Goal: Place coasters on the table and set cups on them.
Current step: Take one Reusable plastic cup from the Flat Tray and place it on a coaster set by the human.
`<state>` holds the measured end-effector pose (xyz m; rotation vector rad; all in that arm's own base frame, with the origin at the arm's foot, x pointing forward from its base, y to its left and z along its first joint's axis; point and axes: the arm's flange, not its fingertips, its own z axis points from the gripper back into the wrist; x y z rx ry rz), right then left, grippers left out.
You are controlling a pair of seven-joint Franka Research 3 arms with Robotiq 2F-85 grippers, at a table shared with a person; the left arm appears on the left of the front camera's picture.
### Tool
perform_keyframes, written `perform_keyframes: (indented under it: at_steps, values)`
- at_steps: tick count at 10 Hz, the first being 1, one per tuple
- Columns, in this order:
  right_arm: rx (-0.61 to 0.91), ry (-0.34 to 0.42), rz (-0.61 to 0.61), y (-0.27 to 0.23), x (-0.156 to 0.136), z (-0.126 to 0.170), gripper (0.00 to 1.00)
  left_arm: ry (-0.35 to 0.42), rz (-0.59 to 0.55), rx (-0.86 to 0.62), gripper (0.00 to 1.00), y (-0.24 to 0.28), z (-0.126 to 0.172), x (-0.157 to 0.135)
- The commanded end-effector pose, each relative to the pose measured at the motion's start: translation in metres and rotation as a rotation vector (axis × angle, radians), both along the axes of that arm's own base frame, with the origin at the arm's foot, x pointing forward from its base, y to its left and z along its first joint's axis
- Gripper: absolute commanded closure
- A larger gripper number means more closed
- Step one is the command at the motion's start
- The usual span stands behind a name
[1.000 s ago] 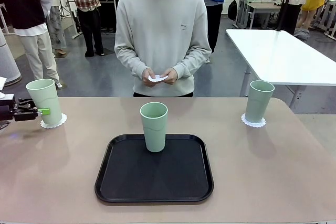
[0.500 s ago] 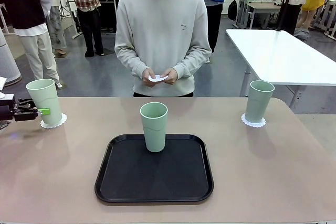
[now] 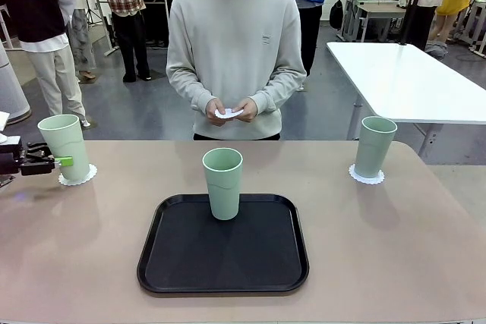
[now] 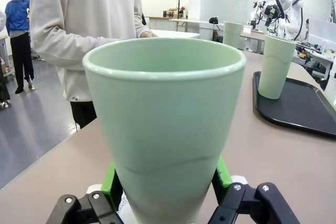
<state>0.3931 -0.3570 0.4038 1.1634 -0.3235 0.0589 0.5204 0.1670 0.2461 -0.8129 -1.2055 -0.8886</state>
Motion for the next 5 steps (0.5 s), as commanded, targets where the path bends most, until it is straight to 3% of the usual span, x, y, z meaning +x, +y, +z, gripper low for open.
perform_keyframes:
  at_steps: [1, 5]
  values:
    - [0.004, -0.001, 0.010, 0.000, 0.000, 0.001, 0.00, -0.060, -0.010, -0.015, 0.16, -0.001, -0.002, 0.004]
    - [0.004, -0.001, 0.010, 0.000, 0.000, 0.001, 0.00, -0.082, 0.007, -0.025, 0.16, 0.011, -0.009, 0.018]
